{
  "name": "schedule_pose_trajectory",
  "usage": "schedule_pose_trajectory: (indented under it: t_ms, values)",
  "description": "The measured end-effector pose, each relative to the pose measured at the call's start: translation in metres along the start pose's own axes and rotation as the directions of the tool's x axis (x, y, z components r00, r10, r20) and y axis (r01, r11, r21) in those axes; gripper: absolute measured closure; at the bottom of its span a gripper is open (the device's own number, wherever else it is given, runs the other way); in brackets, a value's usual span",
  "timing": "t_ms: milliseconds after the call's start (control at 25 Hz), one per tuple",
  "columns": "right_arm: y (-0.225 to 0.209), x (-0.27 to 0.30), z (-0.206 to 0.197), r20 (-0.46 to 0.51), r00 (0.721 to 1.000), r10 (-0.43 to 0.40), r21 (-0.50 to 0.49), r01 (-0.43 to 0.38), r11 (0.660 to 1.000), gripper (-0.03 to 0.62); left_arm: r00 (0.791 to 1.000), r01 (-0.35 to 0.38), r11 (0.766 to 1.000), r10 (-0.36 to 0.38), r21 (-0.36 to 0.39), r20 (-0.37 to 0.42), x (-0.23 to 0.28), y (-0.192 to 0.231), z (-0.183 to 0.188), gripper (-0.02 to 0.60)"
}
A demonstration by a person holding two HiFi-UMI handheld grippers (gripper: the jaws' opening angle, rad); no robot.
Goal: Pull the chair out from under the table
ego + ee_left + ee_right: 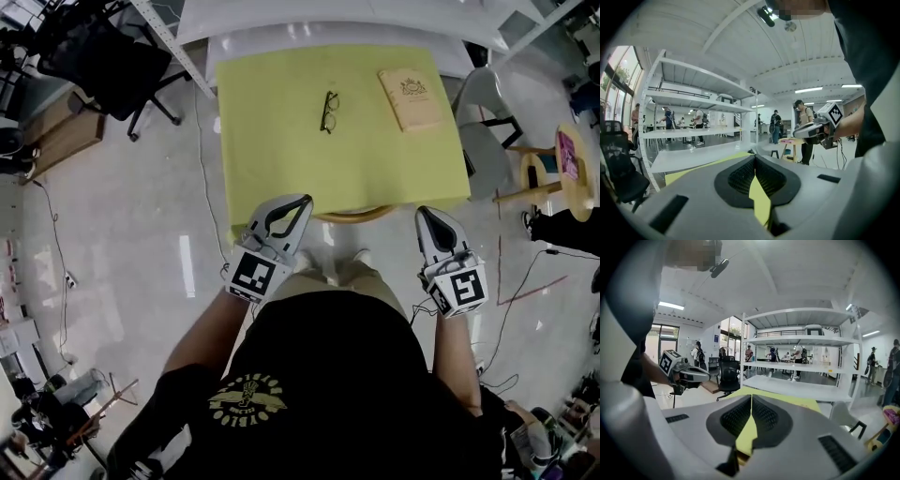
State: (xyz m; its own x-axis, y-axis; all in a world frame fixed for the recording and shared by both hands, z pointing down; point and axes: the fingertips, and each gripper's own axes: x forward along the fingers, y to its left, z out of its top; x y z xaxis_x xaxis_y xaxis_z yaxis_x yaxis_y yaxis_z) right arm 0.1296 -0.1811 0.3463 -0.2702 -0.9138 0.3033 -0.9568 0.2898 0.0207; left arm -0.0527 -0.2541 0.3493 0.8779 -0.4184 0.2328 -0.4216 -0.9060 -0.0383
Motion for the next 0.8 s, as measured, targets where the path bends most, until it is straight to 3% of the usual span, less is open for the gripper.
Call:
schedule_pose_trajectory:
  t_ms: [280, 480, 680, 800]
  values:
    - [-0.014, 0.012, -0.047, -0.108, 0.987, 0.117, -0.087, -0.127, 0.988, 0.582, 0.993, -0.014, 1.000, 0.012, -0.010, -0.115, 0.019, -0.027, -0.051, 0.572]
    - [-0.006, 0.026, -0.088, -0.216, 0.957, 0.196, -0.166, -0.234, 0.958, 0.582, 0.976, 0.016, 0.999, -0.010, 0.028, -0.217, 0.031, -0.047, -0.093, 0.572]
    - [-0.004, 0.034, -0.142, -0.351, 0.901, 0.255, -0.218, -0.343, 0.914, 0.582, 0.941, 0.027, 1.000, -0.021, 0.013, -0.338, 0.050, -0.064, -0.145, 0.571]
    - [-0.001, 0.042, -0.174, -0.417, 0.864, 0.281, -0.240, -0.403, 0.883, 0.582, 0.897, 0.083, 0.996, -0.065, 0.022, -0.437, 0.063, -0.077, -0.183, 0.571]
